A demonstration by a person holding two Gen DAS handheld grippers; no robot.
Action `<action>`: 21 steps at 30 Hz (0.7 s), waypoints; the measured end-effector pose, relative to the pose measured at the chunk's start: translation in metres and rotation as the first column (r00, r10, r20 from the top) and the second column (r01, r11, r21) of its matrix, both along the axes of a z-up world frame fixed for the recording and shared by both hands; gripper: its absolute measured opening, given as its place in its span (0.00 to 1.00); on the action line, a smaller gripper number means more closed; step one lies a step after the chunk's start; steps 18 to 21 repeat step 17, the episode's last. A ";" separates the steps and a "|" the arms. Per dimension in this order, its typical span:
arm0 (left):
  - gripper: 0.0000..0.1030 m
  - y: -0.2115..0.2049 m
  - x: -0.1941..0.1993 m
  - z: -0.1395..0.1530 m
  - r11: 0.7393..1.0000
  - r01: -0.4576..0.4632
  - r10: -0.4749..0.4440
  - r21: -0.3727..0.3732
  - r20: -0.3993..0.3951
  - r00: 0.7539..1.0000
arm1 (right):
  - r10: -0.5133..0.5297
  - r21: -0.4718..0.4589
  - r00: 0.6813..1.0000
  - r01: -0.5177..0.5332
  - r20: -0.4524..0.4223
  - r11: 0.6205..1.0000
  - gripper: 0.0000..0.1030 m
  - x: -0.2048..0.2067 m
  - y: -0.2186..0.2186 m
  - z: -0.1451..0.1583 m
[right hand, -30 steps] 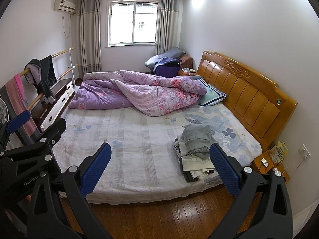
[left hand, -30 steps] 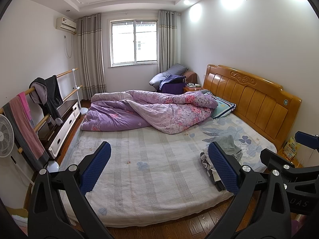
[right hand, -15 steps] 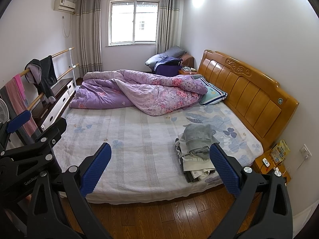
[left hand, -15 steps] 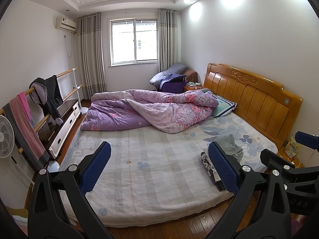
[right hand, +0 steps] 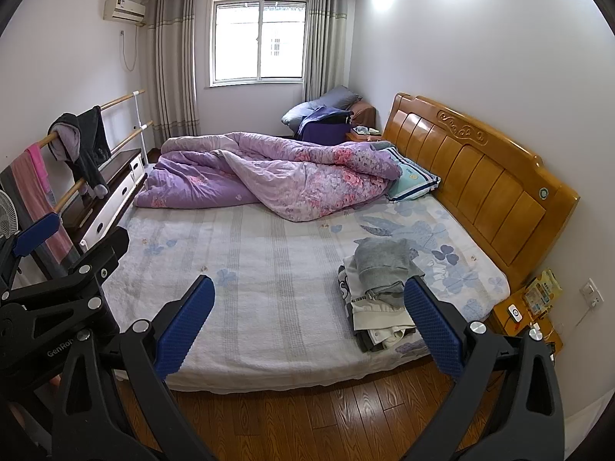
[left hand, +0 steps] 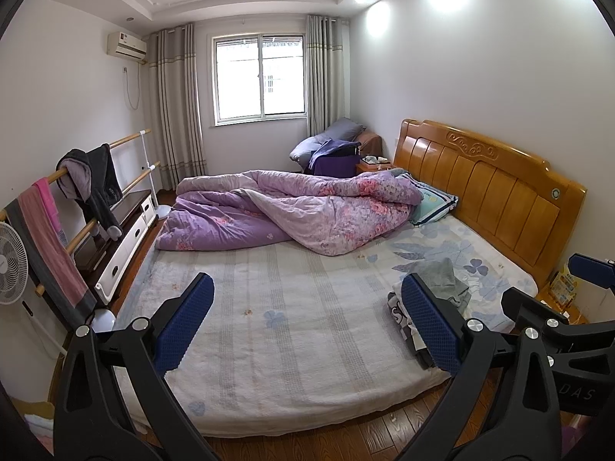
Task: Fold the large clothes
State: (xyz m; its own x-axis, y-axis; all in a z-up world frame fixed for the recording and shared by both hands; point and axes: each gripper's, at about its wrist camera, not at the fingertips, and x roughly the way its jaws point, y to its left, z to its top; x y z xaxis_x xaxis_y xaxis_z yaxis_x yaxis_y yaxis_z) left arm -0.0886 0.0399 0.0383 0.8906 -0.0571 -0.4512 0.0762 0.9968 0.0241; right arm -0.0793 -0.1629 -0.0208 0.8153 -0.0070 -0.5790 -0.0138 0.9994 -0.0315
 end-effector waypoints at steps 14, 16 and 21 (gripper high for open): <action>0.95 0.006 0.001 -0.005 1.000 0.000 0.000 -0.005 -0.014 1.000 | 0.003 0.008 1.000 -0.003 -0.012 1.000 0.92 0.000 0.006 -0.004; 0.95 0.008 -0.001 -0.008 1.000 0.000 0.000 -0.013 -0.027 1.000 | 0.006 0.013 1.000 -0.006 -0.018 1.000 0.92 0.000 0.009 -0.006; 0.95 0.010 0.000 -0.010 1.000 -0.001 0.001 -0.014 -0.031 1.000 | 0.007 0.015 1.000 -0.007 -0.021 1.000 0.92 0.000 0.011 -0.006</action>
